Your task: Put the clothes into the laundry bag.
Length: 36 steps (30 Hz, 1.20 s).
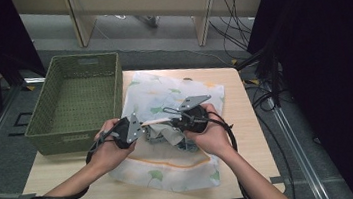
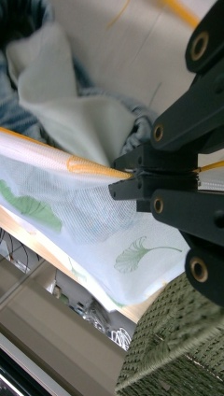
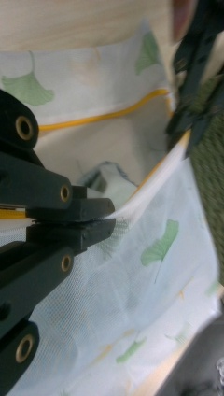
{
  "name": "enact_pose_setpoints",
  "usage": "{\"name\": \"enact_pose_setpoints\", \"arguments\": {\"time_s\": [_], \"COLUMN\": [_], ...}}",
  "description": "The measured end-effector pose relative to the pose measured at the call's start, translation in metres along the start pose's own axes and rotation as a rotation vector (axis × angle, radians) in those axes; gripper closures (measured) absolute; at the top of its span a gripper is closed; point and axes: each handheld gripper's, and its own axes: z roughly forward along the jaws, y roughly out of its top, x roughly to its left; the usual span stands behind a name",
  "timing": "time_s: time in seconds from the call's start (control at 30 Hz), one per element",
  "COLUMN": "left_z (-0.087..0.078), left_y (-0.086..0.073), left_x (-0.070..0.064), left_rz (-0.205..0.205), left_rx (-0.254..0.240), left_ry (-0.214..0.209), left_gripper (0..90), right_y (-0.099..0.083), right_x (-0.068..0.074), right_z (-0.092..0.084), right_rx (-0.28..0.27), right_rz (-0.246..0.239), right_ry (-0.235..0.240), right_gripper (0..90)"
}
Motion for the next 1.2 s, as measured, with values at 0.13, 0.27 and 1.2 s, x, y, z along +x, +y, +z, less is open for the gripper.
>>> {"name": "enact_pose_setpoints", "arguments": {"time_s": [0.13,0.27,1.2], "left_z": [-0.014,-0.020,0.056], "left_y": [-0.004,-0.010,-0.022], "left_x": [-0.014,-0.028,-0.044], "left_rz": [0.044,0.084,0.183], "left_rx": [-0.009,0.004,0.262], "left_ry": [-0.068,-0.130,-0.306], "left_gripper": [87.9,87.7,87.6], "right_y": [-0.008,-0.021,-0.070], "right_x": [0.006,0.016,0.005], "right_z": [0.003,0.008,0.060], "right_rx": [0.044,0.114,0.358], "right_rz": [-0.052,-0.101,0.002], "right_ry": [0.033,0.070,0.112], "right_gripper": [90.0,90.0,89.7]}}
